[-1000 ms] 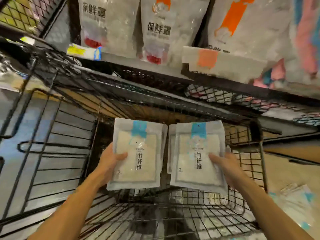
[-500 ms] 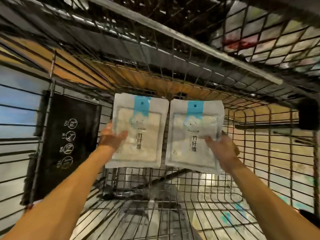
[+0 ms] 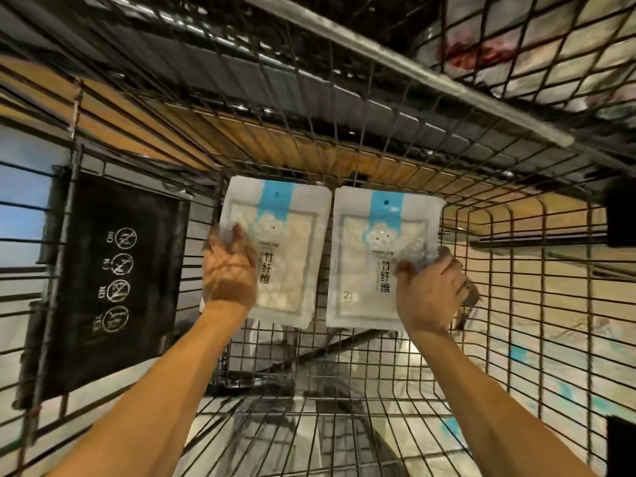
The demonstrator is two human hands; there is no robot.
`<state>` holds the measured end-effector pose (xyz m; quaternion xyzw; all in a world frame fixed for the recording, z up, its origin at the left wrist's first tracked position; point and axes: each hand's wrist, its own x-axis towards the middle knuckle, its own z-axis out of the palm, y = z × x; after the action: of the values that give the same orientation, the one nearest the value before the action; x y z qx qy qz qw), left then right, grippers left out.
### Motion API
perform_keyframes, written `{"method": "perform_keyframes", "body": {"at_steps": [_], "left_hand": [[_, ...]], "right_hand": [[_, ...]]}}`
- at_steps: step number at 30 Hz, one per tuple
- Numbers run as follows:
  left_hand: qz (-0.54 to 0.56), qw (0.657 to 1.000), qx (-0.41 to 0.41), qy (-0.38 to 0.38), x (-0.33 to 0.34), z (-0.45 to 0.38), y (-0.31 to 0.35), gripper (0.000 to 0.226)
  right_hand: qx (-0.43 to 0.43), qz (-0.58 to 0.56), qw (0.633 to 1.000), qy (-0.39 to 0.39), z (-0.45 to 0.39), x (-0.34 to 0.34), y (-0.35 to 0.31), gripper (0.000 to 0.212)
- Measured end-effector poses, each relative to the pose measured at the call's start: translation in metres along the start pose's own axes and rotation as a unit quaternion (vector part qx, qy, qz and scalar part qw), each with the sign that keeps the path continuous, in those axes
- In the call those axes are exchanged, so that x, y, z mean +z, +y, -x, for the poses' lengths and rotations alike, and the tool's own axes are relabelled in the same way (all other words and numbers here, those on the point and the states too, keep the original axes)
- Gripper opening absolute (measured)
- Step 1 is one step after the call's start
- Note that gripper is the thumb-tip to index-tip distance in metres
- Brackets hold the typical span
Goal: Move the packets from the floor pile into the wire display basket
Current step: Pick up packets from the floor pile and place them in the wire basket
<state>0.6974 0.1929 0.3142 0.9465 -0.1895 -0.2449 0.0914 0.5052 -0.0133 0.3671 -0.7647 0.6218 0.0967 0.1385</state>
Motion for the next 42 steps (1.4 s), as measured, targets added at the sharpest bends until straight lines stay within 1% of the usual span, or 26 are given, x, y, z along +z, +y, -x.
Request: {"method": "perform_keyframes", "body": {"at_steps": [2,4,7,10,12,16,20,23,27,30,33,38,42], "left_hand": [[-0.033,0.999,-0.018,-0.016,-0.005,0.004,0.009,0.063],[-0.03,0.999,-0.032,-0.008,-0.02,0.008,0.018,0.066],[-0.075,0.997,-0.003,-0.008,-0.05,0.018,0.027,0.066],[-0.075,0.996,0.037,0.014,-0.086,0.033,0.036,0.069],[-0.091,0.994,0.057,0.027,-0.115,0.043,0.047,0.072],[-0.139,0.986,0.083,0.048,-0.175,0.069,0.073,0.065],[-0.134,0.984,0.087,0.079,-0.231,0.106,0.093,0.066],[-0.12,0.983,0.083,0.115,-0.271,0.14,0.109,0.066],[-0.106,0.979,0.081,0.154,-0.32,0.185,0.13,0.065],[-0.099,0.976,0.1,0.166,-0.36,0.209,0.146,0.065],[-0.092,0.972,0.129,0.175,-0.394,0.228,0.161,0.066],[-0.078,0.954,0.218,0.189,-0.425,0.248,0.187,0.066],[-0.083,0.931,0.309,0.172,-0.428,0.262,0.217,0.067]], "right_hand": [[-0.028,0.054,0.998,-0.005,-0.001,-0.004,-0.001,0.075],[-0.071,0.072,0.995,-0.008,-0.005,-0.013,0.001,0.071],[-0.13,0.086,0.988,-0.003,-0.004,-0.039,0.002,0.073],[-0.172,0.085,0.981,-0.001,0.003,-0.077,0.001,0.077],[-0.189,0.077,0.979,-0.014,0.008,-0.106,-0.002,0.075],[-0.227,0.075,0.971,0.011,0.02,-0.165,-0.007,0.074],[-0.261,0.083,0.961,0.027,0.038,-0.224,-0.012,0.078],[-0.279,0.074,0.956,0.046,0.057,-0.269,-0.014,0.077],[-0.288,0.043,0.956,0.045,0.083,-0.328,-0.013,0.076],[-0.293,0.046,0.953,0.059,0.101,-0.369,-0.009,0.078],[-0.275,0.03,0.958,0.072,0.119,-0.401,0.0,0.079],[-0.219,-0.011,0.969,0.116,0.155,-0.442,0.026,0.079],[-0.148,-0.057,0.976,0.149,0.191,-0.46,0.063,0.08]]}}
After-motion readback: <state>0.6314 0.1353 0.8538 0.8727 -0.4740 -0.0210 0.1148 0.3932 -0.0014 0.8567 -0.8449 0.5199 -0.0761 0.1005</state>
